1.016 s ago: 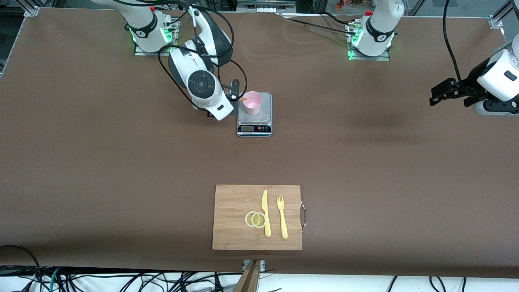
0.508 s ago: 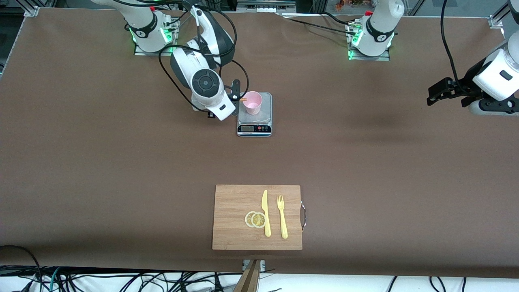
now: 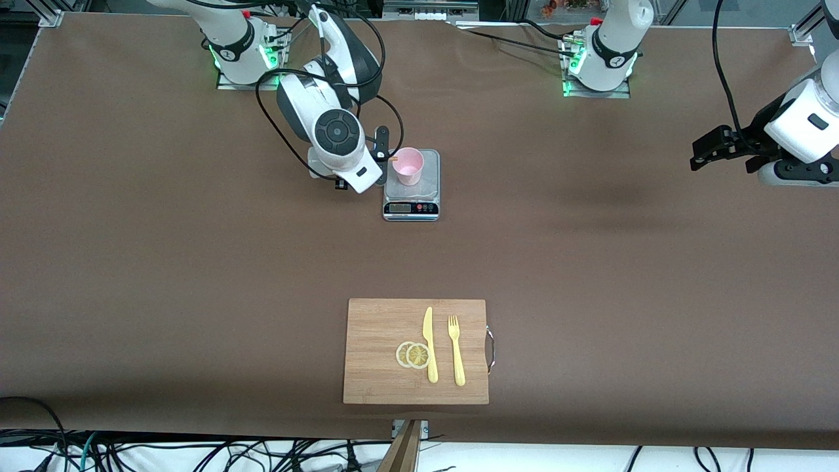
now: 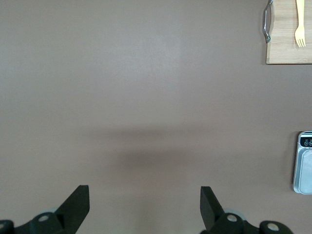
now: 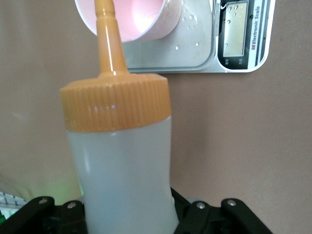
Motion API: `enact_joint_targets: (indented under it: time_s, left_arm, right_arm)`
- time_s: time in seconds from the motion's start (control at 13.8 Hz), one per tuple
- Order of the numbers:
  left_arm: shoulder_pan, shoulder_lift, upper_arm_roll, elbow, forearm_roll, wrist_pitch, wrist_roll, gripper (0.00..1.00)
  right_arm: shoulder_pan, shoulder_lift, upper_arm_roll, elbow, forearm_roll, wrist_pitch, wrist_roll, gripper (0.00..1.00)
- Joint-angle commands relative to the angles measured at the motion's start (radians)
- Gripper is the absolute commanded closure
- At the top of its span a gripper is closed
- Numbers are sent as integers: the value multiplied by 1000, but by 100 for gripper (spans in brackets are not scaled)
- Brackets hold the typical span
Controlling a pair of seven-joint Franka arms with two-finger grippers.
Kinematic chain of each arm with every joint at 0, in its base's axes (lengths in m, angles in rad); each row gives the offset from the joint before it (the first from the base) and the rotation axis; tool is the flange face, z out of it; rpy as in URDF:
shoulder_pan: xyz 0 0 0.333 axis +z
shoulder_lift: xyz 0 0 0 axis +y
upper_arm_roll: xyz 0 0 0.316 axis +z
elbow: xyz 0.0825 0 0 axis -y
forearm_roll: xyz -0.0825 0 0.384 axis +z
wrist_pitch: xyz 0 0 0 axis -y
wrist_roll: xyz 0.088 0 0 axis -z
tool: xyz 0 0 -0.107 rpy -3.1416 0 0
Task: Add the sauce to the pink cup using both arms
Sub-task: 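Tilt the bottle nozzle into the pink cup with the right gripper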
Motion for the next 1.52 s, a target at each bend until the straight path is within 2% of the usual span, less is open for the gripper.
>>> enact_joint_targets:
  time_s: [0.0,0.51,0.94,1.45]
  left_arm:
    - [-4,10,-1,28,31,-16,16,0]
    - [-4,10,-2,28,31,-16,16,0]
    - [-4,9,-5,28,31,-17,16,0]
    - [-4,9,-5,28,31,-17,16,0]
  right_arm:
    - [12,8,-3,41,-26,-48,17,100]
    - [25,51,-3,116,-57,-97,42,100]
    - [33,82,-4,141,-60,-97,45,100]
    - [48,110,-3,184,-105,-152,80,100]
